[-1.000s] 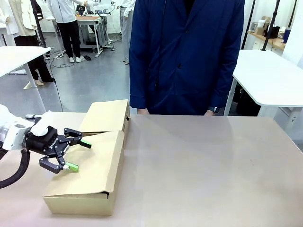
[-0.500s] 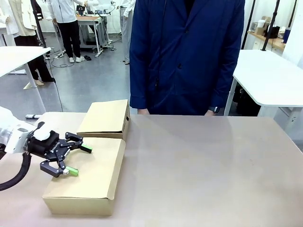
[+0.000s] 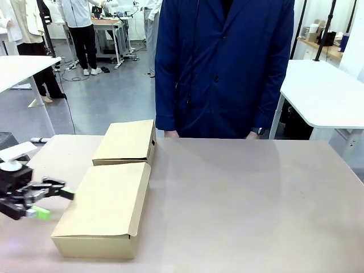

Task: Place items inside the box.
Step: Close the lid of the Mailer Box closest to the robot.

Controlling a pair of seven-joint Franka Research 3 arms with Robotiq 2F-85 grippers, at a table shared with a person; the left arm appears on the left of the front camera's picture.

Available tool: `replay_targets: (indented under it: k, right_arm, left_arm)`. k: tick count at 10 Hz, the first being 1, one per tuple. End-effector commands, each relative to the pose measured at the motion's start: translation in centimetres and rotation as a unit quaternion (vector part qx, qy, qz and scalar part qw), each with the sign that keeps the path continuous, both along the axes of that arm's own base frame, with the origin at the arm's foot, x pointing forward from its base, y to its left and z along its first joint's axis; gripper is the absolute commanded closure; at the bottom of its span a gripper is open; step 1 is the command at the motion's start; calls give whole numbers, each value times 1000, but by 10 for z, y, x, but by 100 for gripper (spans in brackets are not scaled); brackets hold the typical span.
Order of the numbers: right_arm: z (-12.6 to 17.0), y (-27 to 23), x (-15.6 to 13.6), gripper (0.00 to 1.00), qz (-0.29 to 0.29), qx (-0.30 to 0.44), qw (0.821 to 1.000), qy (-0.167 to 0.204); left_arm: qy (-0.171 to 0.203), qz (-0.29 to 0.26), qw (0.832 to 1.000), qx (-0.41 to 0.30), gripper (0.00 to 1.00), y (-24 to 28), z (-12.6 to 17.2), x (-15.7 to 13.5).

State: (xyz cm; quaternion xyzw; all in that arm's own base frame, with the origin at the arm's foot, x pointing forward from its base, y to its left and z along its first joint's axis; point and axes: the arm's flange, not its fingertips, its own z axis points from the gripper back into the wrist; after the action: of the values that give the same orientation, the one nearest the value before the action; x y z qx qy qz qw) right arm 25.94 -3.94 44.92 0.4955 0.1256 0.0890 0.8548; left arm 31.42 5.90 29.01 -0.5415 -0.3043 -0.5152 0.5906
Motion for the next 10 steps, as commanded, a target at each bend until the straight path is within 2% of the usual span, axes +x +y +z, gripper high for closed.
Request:
replay_targets:
  k: [1,3,5,6,7,8,9,10]
  right_arm:
    - [1,0,0,0,2,11,1000,-7]
    - [1,0,0,0,2,11,1000,-7]
    - [1,0,0,0,2,11,1000,-7]
    - [1,0,0,0,2,11,1000,-7]
    - [1,0,0,0,2,11,1000,-7]
    - [1,0,0,0,2,11,1000,-7]
    - [1,0,0,0,2,11,1000,-7]
    - [1,0,0,0,2,11,1000,-7]
  left_arm:
    - [131,35,991,-11,0,7,52,-61]
    - [199,54,978,-25,0,31,68,-55]
    - [282,141,948,-30,0,51,86,-41]
    - [315,180,931,-49,0,59,96,-42]
    - [330,209,915,-99,0,69,103,-37]
    - [369,250,885,-132,0,80,103,-16]
    - [397,319,845,-162,0,93,93,15]
    - [412,333,830,-172,0,113,65,50]
